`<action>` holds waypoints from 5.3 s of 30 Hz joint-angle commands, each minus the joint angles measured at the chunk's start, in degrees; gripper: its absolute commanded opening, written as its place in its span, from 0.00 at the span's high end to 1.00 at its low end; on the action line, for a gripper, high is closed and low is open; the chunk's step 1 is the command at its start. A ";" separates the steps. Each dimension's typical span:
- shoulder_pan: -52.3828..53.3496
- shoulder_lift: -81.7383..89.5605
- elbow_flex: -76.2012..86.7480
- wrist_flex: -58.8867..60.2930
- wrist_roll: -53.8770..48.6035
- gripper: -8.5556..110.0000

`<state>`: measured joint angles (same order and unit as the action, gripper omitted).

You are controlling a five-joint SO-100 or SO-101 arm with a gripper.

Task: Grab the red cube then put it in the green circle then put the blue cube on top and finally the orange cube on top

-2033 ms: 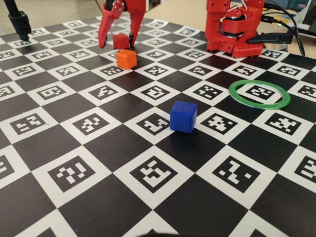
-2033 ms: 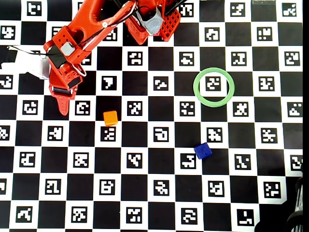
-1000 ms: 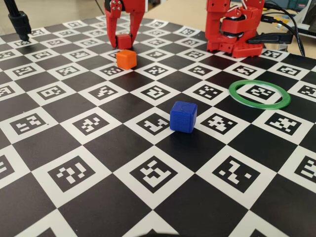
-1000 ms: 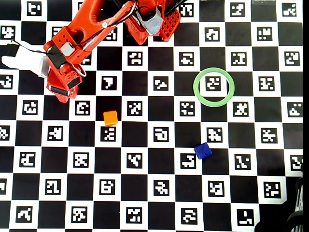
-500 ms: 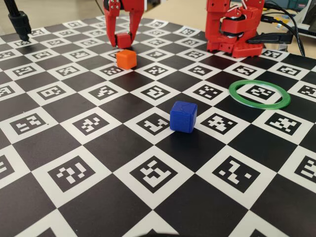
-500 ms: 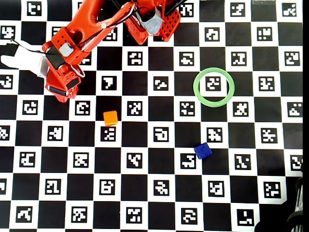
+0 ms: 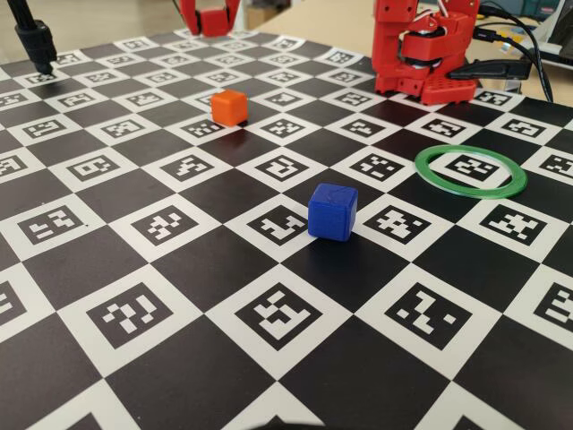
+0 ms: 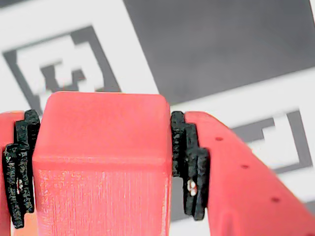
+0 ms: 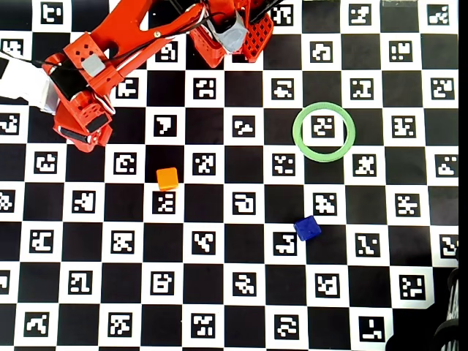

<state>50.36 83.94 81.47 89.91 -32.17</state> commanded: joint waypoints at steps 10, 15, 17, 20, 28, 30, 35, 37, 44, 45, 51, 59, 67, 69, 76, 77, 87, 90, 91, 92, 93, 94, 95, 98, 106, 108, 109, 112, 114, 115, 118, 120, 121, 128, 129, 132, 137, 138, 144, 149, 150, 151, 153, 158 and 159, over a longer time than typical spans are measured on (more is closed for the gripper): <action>-23.12 17.75 -1.85 11.51 13.71 0.93; -37.09 23.38 2.81 11.87 25.14 0.93; -43.07 24.96 4.39 12.13 30.15 0.94; -50.71 27.25 7.03 11.69 37.53 0.94; -72.77 36.65 18.98 5.27 56.51 0.95; -77.52 37.09 20.83 4.31 61.44 0.95; -85.87 34.98 24.87 -1.14 69.43 0.95; -87.98 33.57 25.84 -4.66 71.28 0.95; -93.96 28.04 22.85 -11.78 78.57 0.95; -94.83 26.54 21.97 -10.99 78.66 0.95; -96.50 18.90 20.57 -8.09 78.66 0.95; -95.98 17.23 20.57 -8.44 79.01 0.96; -94.57 18.98 25.93 -14.41 78.49 0.96; -94.39 18.72 27.77 -15.82 78.31 0.96; -93.78 20.13 33.05 -19.25 77.70 0.96; -93.69 20.39 33.75 -19.42 77.70 0.96; -93.52 23.73 38.94 -23.12 77.61 0.96; -93.60 23.82 40.34 -24.79 77.43 0.96; -93.69 23.82 40.87 -25.31 77.34 0.96; -93.69 23.73 41.22 -25.84 77.34 0.96; -93.69 23.73 41.66 -26.28 77.26 0.96; -93.78 23.73 41.92 -26.54 77.08 0.96; -93.96 23.64 42.19 -26.72 77.08 0.96; -94.31 23.73 43.24 -27.69 77.43 0.96; -94.57 22.68 45.62 -31.03 77.26 0.96; -94.57 22.41 45.79 -31.46 77.17 0.96; -94.57 22.32 45.79 -31.55 77.17 0.96; -94.39 22.15 45.88 -31.73 77.08 0.96; -94.39 21.88 45.79 -31.99 77.26 0.96; -94.39 21.88 45.79 -31.99 77.26 0.96; -94.57 21.62 45.79 -32.08 77.26 0.96; -94.57 21.27 45.79 -32.34 77.26 0.96; -94.57 21.18 45.88 -32.70 77.26 0.96; -95.27 20.57 46.14 -33.49 76.90 0.96; -95.27 20.30 46.23 -33.57 76.90 0.96; -95.27 19.95 46.93 -34.19 76.55 0.96; -95.27 19.78 47.55 -34.80 76.38 0.96; -95.27 19.78 47.55 -34.80 76.38 0.96; -95.45 19.25 49.48 -36.83 76.03 0.96; -95.45 18.98 49.66 -37.09 76.11 0.96; -95.45 18.90 49.66 -37.09 76.11 0.96; -95.36 18.90 49.66 -37.09 76.11 0.96; -95.19 18.72 49.66 -37.00 76.03 0.96; -94.92 18.37 49.75 -36.56 75.94 0.96; -94.83 18.37 49.75 -36.56 76.03 0.96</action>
<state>-44.65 101.60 131.57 52.91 43.95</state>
